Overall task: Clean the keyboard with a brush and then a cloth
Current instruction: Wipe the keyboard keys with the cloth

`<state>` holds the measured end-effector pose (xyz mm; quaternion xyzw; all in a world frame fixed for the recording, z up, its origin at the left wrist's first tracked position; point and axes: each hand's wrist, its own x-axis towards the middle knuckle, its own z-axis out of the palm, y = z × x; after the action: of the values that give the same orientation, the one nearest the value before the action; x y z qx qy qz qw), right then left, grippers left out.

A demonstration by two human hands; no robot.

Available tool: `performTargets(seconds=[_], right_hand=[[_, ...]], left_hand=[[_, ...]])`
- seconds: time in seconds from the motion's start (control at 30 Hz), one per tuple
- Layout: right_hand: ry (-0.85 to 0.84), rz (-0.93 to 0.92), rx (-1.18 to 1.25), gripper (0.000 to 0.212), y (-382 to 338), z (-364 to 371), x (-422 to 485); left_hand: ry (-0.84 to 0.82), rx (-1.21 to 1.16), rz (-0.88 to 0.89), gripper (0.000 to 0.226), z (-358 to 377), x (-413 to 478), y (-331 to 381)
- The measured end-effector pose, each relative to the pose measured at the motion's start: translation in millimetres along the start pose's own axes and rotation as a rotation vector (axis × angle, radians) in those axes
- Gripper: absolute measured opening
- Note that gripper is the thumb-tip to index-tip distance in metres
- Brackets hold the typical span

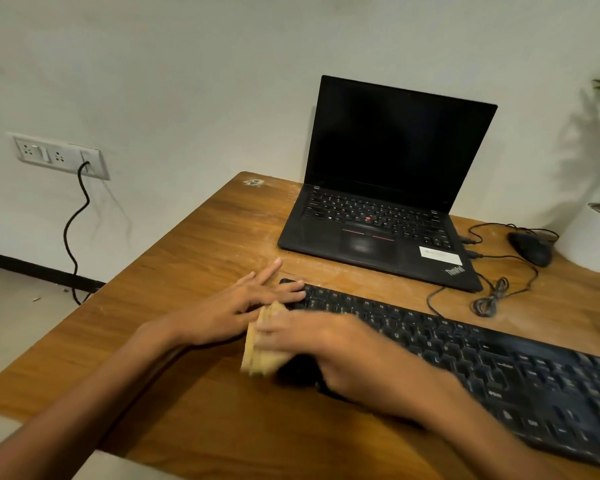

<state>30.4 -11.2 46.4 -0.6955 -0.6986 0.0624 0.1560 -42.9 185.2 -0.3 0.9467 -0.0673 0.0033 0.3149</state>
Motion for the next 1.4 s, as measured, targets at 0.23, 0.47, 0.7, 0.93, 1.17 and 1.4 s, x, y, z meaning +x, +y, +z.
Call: performTargets(seconds=[0.23, 0.47, 0.7, 0.93, 1.17, 1.4], right_hand=[[-0.068, 0.099, -0.039, 0.051, 7, -24, -34], [-0.03, 0.046, -0.039, 0.055, 0, 0, -17], [-0.032, 0.279, -0.012, 0.058, 23, -40, -55], [0.035, 0.249, -0.054, 0.055, 25, -17, -48], [0.002, 0.304, -0.103, 0.051, 21, -39, -44], [-0.018, 0.359, -0.088, 0.056, 30, -35, -71]], left_hand=[[0.004, 0.029, -0.025, 0.044, 1, 2, 0], [-0.011, 0.033, -0.017, 0.044, 1, 2, -1], [-0.017, 0.112, -0.048, 0.052, -2, 8, 7], [-0.057, 0.255, -0.051, 0.05, 18, 20, 26], [-0.066, 0.263, -0.057, 0.05, 19, 20, 24], [-0.072, 0.267, -0.062, 0.05, 16, 18, 25]])
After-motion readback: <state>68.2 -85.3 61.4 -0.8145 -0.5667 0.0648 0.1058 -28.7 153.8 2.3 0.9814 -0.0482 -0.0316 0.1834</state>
